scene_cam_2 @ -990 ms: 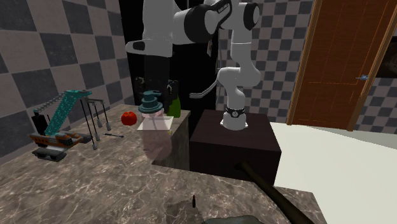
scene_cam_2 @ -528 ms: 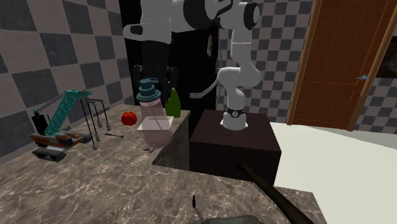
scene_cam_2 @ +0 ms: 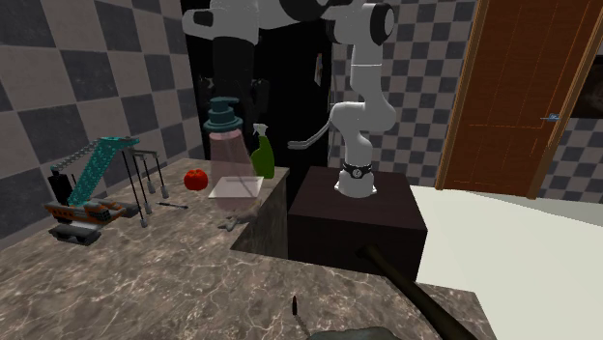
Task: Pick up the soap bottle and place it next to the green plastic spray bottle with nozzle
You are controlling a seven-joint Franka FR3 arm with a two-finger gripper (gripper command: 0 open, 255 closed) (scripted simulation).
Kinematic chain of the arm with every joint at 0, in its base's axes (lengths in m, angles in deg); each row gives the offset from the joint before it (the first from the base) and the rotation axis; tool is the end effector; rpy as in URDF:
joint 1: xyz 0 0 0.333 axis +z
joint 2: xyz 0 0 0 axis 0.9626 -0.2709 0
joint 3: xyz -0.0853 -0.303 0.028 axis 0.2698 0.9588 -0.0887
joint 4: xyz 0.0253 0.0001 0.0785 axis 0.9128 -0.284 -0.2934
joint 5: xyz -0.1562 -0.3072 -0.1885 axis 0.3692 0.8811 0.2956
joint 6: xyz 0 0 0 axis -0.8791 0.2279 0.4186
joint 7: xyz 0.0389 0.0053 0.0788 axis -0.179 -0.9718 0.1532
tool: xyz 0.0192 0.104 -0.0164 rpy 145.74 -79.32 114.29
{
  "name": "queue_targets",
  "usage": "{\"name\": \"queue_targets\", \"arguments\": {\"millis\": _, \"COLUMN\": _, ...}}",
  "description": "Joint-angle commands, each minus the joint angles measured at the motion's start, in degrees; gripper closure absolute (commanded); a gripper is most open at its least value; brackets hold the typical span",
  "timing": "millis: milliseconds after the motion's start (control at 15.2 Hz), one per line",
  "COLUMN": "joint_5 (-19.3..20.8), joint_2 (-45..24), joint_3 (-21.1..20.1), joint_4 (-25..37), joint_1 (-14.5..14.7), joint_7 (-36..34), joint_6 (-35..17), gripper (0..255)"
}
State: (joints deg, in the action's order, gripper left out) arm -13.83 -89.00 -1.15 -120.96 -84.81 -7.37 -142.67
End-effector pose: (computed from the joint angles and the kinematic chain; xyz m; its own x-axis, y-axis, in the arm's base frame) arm 0.5470 -0.2605 0.5610 0.9712 -0.0723 0.2271 -0.0776 -0.9969 0.0144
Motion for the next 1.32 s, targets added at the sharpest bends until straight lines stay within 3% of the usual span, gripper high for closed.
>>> {"name": "queue_targets", "arguments": {"millis": 0, "joint_5": 0.0, "joint_2": -0.1, "joint_3": 0.0, "joint_4": 1.9, "joint_1": 0.0, "joint_7": -0.1, "joint_6": 1.8, "gripper": 255}}
{"name": "queue_targets", "arguments": {"millis": 1254, "joint_5": -0.9, "joint_2": -3.9, "joint_3": 0.5, "joint_4": 21.6, "joint_1": -0.9, "joint_7": -0.6, "joint_6": 17.8, "gripper": 255}}
